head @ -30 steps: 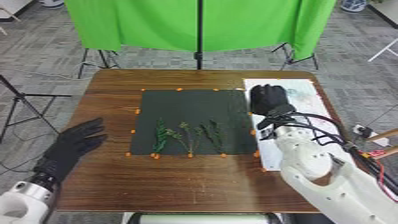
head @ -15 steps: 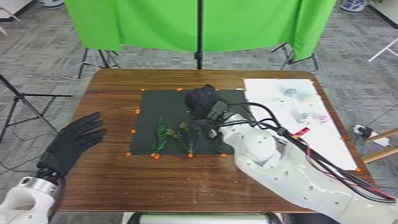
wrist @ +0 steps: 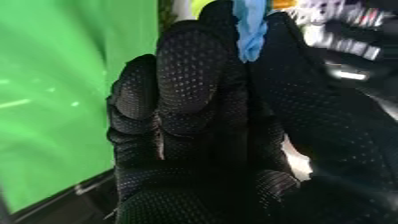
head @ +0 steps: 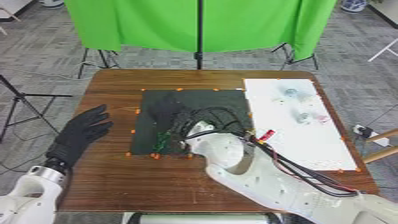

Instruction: Arrange flowers

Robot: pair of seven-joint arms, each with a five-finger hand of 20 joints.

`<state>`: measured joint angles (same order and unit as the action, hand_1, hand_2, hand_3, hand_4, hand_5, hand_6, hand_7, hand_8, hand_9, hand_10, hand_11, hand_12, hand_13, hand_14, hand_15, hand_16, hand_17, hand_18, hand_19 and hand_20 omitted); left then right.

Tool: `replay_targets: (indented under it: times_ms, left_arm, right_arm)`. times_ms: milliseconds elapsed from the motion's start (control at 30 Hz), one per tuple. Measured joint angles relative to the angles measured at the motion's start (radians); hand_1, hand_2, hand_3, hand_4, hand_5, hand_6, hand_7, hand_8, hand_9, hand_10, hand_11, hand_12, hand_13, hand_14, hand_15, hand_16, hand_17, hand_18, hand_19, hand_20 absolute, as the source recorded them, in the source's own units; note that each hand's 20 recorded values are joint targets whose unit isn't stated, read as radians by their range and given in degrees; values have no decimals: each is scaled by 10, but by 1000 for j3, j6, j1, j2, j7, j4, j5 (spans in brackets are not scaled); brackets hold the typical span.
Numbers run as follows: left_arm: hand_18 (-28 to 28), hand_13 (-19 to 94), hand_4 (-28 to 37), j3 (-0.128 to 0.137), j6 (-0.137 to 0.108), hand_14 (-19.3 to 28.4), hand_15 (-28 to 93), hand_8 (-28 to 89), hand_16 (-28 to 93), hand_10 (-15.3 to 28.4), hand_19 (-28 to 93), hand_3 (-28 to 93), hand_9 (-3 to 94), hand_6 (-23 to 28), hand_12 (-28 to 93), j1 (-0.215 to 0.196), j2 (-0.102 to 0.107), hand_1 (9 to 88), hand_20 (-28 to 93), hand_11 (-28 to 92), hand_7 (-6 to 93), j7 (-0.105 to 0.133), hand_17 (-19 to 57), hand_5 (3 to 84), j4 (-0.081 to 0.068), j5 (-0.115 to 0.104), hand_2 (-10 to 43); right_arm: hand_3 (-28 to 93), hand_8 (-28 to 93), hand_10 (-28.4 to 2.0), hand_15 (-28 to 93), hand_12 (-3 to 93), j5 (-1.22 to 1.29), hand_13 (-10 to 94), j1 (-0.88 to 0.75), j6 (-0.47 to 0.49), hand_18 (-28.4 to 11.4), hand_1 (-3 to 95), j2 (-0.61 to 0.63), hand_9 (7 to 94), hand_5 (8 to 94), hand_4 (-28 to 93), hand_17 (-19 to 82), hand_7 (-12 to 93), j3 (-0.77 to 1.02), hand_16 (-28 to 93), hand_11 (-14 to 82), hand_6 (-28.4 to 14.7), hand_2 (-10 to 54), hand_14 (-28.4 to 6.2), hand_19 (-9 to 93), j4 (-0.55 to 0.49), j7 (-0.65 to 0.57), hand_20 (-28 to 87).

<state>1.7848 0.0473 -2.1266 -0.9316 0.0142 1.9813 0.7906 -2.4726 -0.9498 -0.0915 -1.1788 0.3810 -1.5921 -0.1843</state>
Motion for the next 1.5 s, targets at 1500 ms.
replay_targets:
  times_ms: [1500]
  left_arm:
    - [222,209,-283,-45,23,151,375,-105,-37,116,534,708,261,42,147,56,22,260,-9,210,198,-47,-89,300,-20,4,10]
  right_arm:
    - [797,-133,-30,497,474,-39,757,63,-202,-153,524,-141,795,608,-283,320,588,-198,428,217,10,-95,21,773,169,-113,417]
